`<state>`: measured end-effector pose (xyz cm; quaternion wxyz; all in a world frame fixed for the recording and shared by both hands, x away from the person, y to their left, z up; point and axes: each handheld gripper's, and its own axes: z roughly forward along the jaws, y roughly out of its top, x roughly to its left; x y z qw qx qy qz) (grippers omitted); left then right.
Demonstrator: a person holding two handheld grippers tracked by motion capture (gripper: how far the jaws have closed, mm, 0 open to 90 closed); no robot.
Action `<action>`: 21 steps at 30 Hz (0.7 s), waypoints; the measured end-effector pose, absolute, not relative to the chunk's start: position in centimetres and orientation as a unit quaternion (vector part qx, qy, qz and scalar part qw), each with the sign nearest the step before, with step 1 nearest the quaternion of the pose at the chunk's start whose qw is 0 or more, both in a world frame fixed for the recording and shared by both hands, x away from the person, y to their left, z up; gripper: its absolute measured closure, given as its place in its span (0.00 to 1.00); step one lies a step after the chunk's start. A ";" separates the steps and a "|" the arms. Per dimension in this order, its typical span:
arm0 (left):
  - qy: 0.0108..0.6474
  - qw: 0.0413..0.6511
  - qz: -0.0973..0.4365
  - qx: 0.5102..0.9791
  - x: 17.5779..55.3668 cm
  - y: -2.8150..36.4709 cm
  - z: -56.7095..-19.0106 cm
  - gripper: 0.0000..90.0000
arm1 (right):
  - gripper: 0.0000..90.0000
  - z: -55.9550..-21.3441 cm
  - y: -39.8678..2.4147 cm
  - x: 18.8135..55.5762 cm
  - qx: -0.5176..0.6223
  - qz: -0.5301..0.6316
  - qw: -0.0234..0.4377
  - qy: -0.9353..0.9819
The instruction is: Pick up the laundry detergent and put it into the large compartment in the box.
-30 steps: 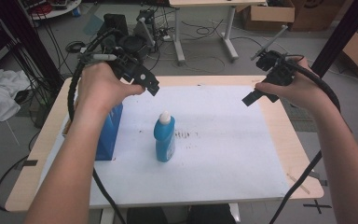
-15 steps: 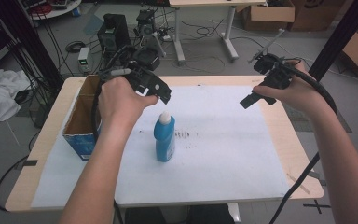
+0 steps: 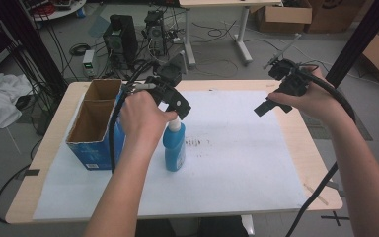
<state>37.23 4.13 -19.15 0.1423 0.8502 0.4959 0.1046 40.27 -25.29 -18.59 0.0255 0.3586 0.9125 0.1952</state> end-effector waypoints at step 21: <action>0.502 0.105 0.097 0.853 37.3 2.6 -22.5 0.24 | 0.31 -18.8 -25.1 40.1 0.355 0.194 0.027 0.914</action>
